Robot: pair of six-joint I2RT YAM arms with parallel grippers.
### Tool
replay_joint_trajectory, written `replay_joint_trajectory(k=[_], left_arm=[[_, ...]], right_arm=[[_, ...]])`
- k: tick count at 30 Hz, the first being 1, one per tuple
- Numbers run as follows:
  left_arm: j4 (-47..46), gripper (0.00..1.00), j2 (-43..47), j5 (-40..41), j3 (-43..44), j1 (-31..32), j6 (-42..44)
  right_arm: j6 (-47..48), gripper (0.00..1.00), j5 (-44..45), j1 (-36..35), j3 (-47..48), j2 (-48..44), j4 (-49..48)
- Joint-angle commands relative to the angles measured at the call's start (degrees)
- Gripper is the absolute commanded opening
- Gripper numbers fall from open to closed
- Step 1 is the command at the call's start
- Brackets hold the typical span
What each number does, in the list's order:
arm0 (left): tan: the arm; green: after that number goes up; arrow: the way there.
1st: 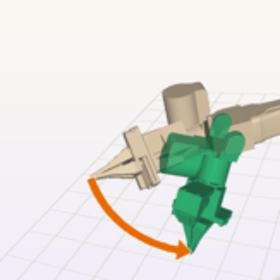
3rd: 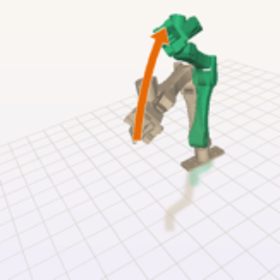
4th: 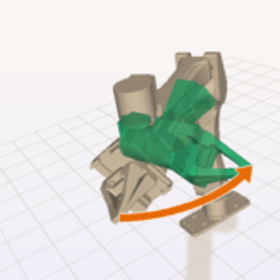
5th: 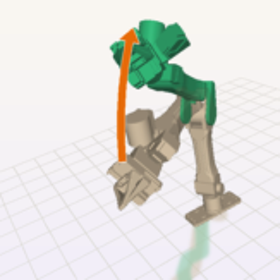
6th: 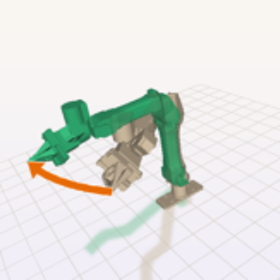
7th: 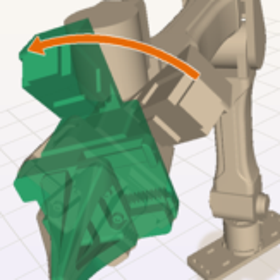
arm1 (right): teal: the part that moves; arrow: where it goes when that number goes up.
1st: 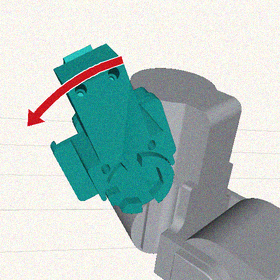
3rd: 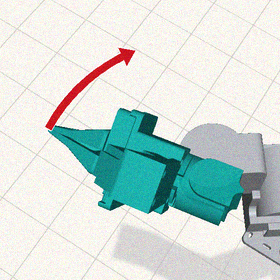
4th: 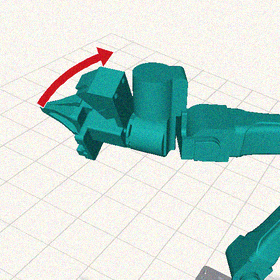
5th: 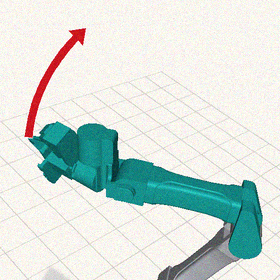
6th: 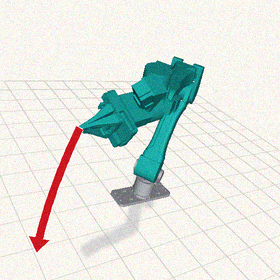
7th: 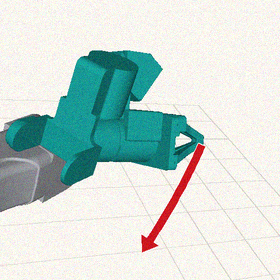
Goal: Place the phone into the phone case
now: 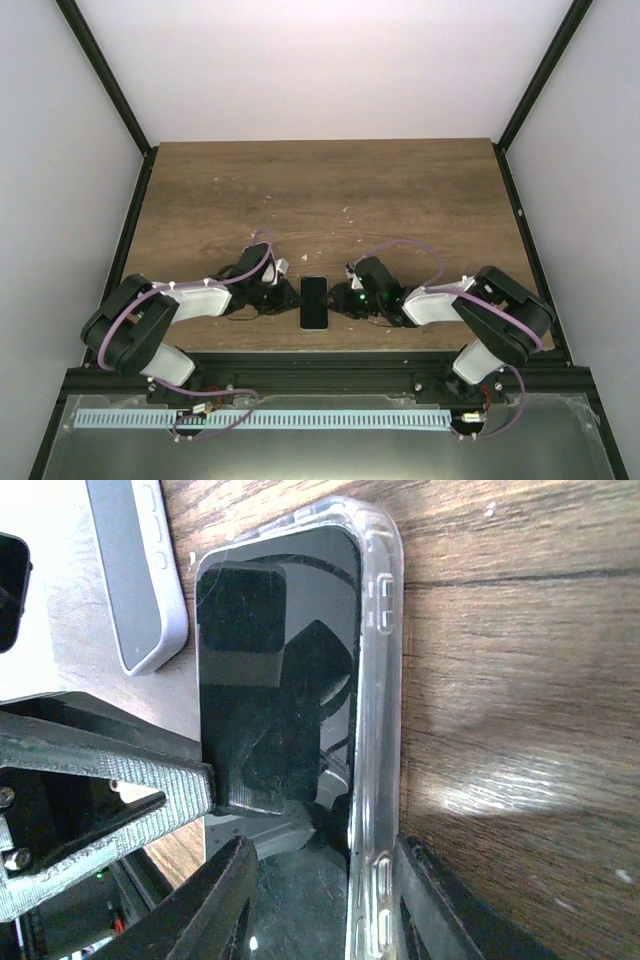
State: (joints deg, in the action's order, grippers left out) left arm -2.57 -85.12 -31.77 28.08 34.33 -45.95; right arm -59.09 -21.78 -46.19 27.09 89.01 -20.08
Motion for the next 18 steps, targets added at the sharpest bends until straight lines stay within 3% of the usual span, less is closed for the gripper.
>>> replay_joint_trajectory(k=[1, 7, 18], left_arm=[[1.16, 0.16, -0.93, 1.88, -1.14, 0.24, 1.43], [1.40, 0.17, 0.28, 1.35, -1.89, 0.22, 1.03], [3.51, 0.22, 4.28, 1.79, -2.83, 0.26, 1.04]], right_arm=[[-2.26, 0.38, -3.99, -0.21, -2.06, -2.36, -9.20], [-5.15, 0.40, -7.34, -0.21, -4.17, -3.58, -17.64], [-7.07, 0.42, -9.82, -0.21, -4.74, -0.11, -24.68]])
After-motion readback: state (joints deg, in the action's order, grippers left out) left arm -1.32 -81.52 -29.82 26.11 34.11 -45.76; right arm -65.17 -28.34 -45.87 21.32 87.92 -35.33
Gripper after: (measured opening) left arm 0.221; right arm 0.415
